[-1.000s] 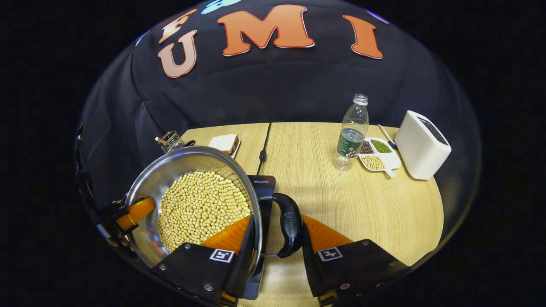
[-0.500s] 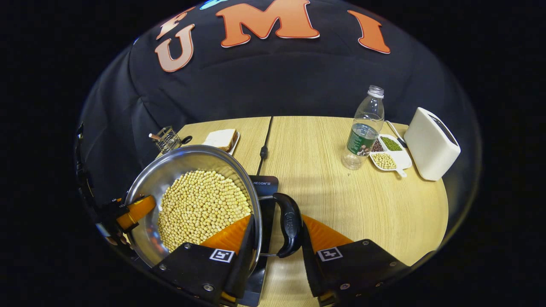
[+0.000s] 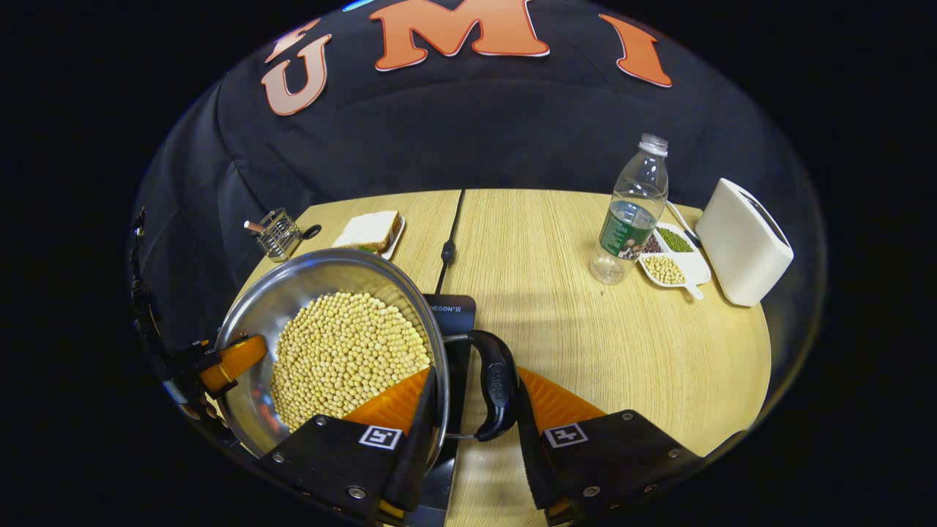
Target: First push the handle of the pot to place it horizontally, then grasp the pot with both hands and set it on the induction cooktop.
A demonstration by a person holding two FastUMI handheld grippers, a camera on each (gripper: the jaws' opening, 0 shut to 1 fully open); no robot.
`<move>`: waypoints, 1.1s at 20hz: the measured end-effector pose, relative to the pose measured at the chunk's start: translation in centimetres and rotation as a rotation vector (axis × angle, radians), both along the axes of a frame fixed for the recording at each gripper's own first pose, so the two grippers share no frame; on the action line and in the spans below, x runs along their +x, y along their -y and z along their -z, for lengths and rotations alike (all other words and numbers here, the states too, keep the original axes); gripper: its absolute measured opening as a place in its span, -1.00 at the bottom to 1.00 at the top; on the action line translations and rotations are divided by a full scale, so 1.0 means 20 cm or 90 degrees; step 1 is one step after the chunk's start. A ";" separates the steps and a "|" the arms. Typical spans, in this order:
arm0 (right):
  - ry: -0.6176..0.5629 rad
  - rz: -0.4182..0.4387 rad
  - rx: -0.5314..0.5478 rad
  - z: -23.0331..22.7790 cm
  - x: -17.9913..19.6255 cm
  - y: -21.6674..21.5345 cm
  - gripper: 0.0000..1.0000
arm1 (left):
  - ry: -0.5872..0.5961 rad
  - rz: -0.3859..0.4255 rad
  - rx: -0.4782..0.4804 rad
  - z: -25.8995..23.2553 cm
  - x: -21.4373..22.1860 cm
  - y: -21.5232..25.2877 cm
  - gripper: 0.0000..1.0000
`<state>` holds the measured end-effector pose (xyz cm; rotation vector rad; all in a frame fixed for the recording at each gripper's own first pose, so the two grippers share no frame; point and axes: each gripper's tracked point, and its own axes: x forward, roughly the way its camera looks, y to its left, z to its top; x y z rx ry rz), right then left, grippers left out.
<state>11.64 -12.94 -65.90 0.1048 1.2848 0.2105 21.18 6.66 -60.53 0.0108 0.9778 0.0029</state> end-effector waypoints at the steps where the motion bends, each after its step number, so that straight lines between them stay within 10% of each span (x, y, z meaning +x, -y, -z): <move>1: -0.004 0.002 0.004 0.01 -0.01 0.00 0.13 | 0.000 0.003 0.003 0.00 -0.01 -0.01 0.45; 11: 0.157 0.042 0.021 -0.37 0.12 0.14 0.37 | 0.074 0.011 0.142 -0.55 -0.04 0.17 0.82; 22: 0.402 0.069 -0.007 -1.19 0.12 0.58 0.57 | 0.278 -0.013 0.103 -1.85 -0.21 0.53 0.80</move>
